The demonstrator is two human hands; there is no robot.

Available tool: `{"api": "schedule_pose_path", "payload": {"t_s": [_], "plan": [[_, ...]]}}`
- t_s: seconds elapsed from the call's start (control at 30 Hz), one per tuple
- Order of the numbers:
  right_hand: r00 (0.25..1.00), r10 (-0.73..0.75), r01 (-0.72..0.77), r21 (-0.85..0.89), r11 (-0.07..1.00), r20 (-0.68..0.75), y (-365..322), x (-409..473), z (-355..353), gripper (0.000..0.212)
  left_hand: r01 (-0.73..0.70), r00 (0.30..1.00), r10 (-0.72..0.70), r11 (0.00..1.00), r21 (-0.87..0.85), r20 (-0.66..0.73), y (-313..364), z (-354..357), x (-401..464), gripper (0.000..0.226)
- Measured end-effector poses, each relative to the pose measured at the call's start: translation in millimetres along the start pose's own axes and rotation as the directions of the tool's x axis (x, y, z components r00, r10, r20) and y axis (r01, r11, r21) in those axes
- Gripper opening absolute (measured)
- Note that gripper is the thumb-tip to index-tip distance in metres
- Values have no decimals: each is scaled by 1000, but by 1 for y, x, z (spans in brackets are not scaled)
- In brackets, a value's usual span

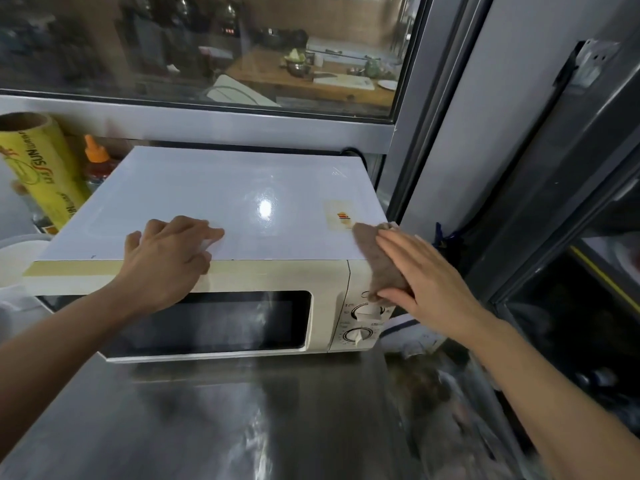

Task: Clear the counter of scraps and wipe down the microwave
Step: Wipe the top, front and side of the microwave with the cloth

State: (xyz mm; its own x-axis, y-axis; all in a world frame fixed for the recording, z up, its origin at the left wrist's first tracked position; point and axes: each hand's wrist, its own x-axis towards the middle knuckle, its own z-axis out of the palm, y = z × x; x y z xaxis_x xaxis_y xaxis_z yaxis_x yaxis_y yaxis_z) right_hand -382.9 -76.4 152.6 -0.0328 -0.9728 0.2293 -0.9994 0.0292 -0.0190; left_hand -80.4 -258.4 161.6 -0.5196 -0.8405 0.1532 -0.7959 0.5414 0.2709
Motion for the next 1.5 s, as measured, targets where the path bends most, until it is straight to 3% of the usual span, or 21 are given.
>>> {"api": "schedule_pose_path", "payload": {"t_s": [0.17, 0.3, 0.43, 0.6, 0.8, 1.03, 1.13, 1.3, 1.5], "plan": [[993, -78, 71, -78, 994, -93, -34, 18, 14, 77, -2, 1000, 3, 999, -47, 25, -3, -4, 4, 39], [970, -192, 173, -130, 976, -151, -97, 54, 22, 79, 15, 999, -23, 973, -230, -31, -23, -20, -4, 38], [964, -221, 205, -118, 972, -146, -165, 86, 35, 84, 89, 994, -97, 987, -134, -53, -78, -40, -21, 41], [974, -189, 185, -44, 982, -126, -243, 122, 43, 82, 104, 990, -120, 974, -203, -71, -127, -47, -32, 46], [963, -235, 229, -61, 972, -131, -235, 113, 41, 72, 54, 983, -103, 952, -302, -151, -140, -35, -25, 25], [995, -61, 48, -148, 988, -85, -160, 73, 34, 65, 74, 982, -160, 810, -582, -98, -162, -38, -28, 24], [988, -56, 35, -141, 989, -147, -187, 87, 42, 66, 51, 989, -131, 749, -661, -73, -171, -39, -31, 28], [953, -211, 182, -145, 973, -219, -263, 127, 59, 62, 53, 997, -81, 549, -834, 10, -184, -46, -31, 29], [937, -250, 232, -102, 967, -244, -342, 166, 70, 67, 59, 996, -86, 473, -879, 21, -193, -48, -39, 28]]}}
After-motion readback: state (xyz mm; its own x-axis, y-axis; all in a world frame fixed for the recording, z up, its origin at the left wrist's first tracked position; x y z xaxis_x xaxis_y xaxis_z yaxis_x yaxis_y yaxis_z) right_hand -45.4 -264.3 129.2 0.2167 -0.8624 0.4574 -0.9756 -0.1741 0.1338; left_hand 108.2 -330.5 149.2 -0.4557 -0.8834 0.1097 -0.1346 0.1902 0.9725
